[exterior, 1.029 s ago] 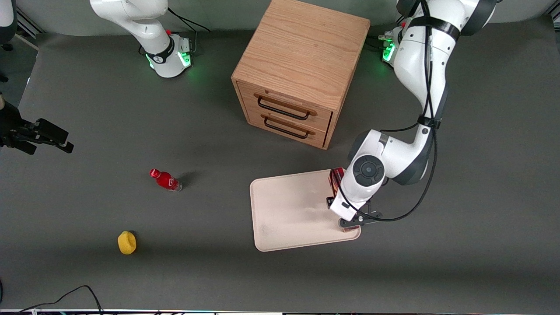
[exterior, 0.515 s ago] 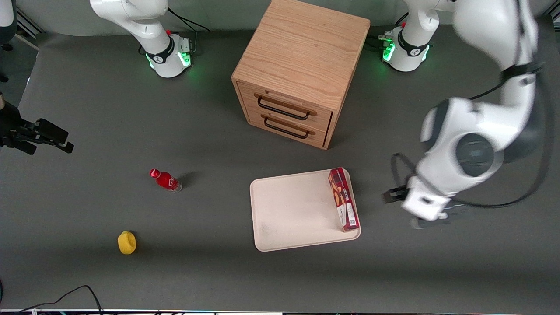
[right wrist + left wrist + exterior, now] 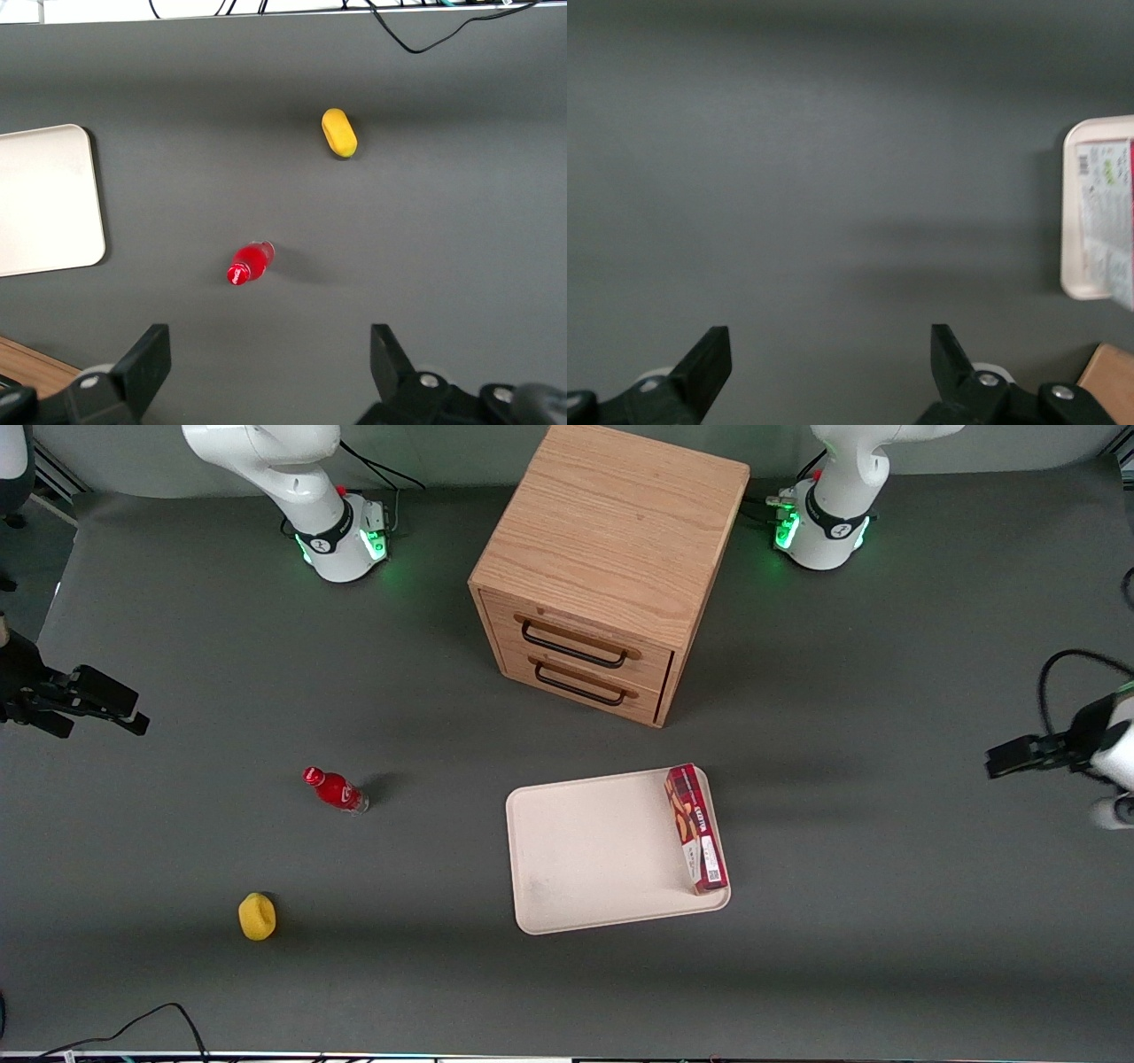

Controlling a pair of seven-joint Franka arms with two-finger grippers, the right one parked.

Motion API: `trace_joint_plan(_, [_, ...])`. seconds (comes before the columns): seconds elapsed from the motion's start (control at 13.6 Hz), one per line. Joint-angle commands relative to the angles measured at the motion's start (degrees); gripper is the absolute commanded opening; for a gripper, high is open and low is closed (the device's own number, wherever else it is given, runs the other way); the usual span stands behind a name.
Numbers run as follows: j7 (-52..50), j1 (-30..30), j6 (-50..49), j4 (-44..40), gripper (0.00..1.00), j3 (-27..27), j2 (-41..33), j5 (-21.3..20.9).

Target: Place red cookie box on tray

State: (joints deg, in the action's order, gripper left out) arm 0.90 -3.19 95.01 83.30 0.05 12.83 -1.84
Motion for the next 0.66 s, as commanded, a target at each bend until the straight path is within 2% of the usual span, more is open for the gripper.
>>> trace_joint_plan(0.0, [1.83, 0.02, -1.13, 5.56, 1.00, -0.66, -7.29, 0.44])
trace_joint_plan(0.15, [2.78, -0.06, -4.39, 2.85, 1.00, -0.93, -6.95, 0.70])
trace_joint_plan(0.59, [2.88, 1.08, -4.48, 1.08, 1.00, -1.10, -6.16, 0.70])
